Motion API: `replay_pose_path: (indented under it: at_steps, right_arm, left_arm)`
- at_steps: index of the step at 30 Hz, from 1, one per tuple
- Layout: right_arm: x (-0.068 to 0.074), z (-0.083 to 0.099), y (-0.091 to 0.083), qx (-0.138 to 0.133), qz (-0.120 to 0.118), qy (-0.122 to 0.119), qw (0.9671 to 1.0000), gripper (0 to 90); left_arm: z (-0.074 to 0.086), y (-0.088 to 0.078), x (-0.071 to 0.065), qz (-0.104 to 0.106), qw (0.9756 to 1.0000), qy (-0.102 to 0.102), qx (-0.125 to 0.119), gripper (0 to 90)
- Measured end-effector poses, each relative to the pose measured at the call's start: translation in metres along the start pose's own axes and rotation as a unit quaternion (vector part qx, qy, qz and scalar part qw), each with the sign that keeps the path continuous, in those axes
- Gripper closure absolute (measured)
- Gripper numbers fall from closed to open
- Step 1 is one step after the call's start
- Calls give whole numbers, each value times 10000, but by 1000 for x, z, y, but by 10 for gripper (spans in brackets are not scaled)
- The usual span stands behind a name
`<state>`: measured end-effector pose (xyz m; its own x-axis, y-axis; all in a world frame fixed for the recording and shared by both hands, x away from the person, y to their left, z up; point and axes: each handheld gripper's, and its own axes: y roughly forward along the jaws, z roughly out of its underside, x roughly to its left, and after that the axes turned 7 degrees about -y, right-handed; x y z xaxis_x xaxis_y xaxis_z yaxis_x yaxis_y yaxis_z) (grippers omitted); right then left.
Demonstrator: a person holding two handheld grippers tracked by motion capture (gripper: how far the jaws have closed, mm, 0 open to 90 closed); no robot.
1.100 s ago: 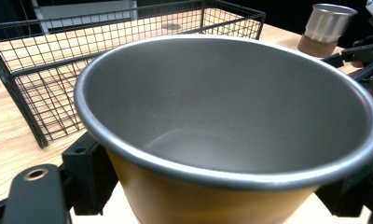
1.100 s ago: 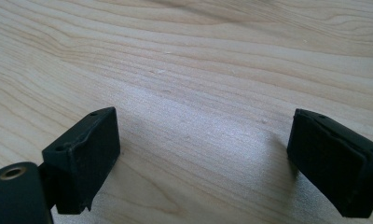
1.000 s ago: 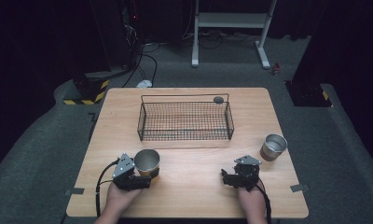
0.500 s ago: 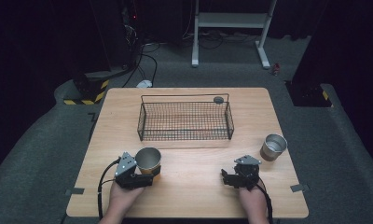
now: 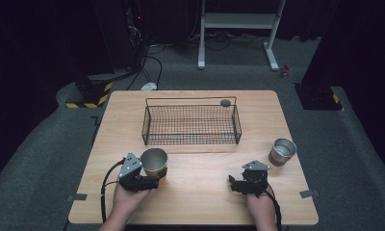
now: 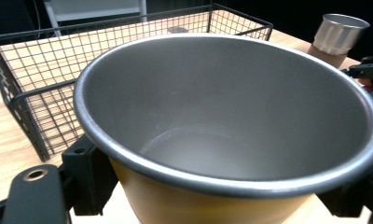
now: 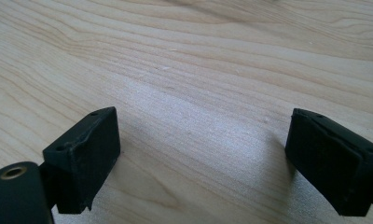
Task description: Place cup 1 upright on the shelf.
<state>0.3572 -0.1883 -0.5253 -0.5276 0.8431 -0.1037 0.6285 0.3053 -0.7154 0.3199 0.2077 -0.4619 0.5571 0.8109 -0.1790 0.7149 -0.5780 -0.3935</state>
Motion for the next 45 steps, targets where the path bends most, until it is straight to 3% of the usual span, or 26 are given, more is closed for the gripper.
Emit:
replay_pose_path:
  at_steps: [9,28,40,45]
  right_arm:
    - [0,0,0,-3,-14,-10,10000,99]
    - [0,0,0,1,-11,3,10000,99]
    - [0,0,0,1,-12,4,10000,99]
    - [0,0,0,1,-12,5,10000,99]
  left_arm:
    - [-4,4,-1,28,10000,-61,-9,155]
    - [-20,12,-8,12,9999,102,-131,155]
    - [-30,18,-6,42,9996,5,-267,155]
    - [-35,20,-8,47,9996,57,-285,155]
